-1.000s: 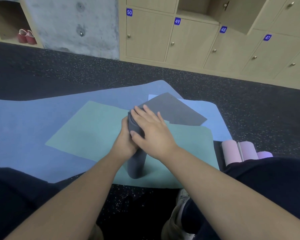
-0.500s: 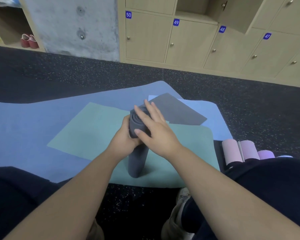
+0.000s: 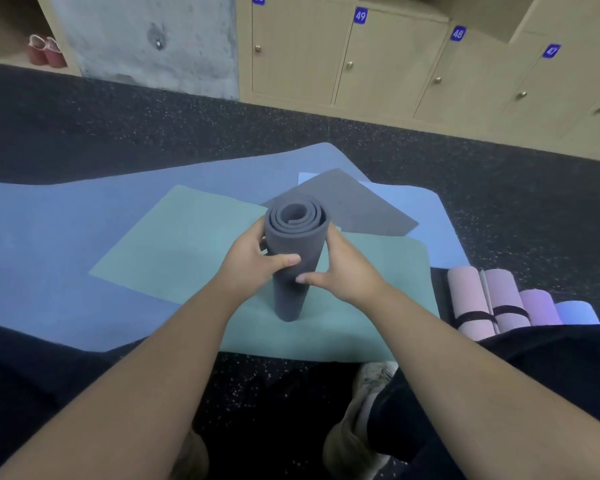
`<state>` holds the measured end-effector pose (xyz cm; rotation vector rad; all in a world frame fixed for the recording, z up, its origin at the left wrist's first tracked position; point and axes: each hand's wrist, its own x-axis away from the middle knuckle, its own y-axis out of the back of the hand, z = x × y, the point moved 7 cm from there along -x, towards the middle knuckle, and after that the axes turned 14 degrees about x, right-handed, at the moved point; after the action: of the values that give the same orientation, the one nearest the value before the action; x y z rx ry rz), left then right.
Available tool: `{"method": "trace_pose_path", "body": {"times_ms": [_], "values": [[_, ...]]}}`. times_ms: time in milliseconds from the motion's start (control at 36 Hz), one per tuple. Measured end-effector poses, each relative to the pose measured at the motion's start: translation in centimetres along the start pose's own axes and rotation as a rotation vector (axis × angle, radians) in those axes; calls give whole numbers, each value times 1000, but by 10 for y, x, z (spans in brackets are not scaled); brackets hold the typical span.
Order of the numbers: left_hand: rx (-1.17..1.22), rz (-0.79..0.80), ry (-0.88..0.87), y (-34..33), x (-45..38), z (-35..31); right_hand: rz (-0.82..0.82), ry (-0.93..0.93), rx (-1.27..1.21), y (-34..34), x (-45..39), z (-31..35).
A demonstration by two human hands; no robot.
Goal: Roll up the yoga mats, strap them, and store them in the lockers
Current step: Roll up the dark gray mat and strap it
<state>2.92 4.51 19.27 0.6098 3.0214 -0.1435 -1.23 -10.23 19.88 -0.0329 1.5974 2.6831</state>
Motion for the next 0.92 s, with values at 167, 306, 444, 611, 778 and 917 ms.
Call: {"method": "trace_pose_path", "body": {"times_ms": [167, 306, 444, 611, 778, 917], "values": [[169, -49, 16, 4, -3, 12, -57, 59, -100, 3, -14, 10], [61, -60, 67, 8, 4, 40, -73, 162, 22, -5, -21, 17], [-256, 24, 383, 19, 32, 125, -20, 215, 278, -38, -23, 3], [-621, 277, 598, 38, 84, 206, 9, 271, 422, -65, -15, -16], [-684, 407, 692, 42, 112, 246, 74, 239, 407, -79, -7, -34], [-742, 546, 781, 33, 125, 257, 93, 204, 400, -81, -6, -35]]}}
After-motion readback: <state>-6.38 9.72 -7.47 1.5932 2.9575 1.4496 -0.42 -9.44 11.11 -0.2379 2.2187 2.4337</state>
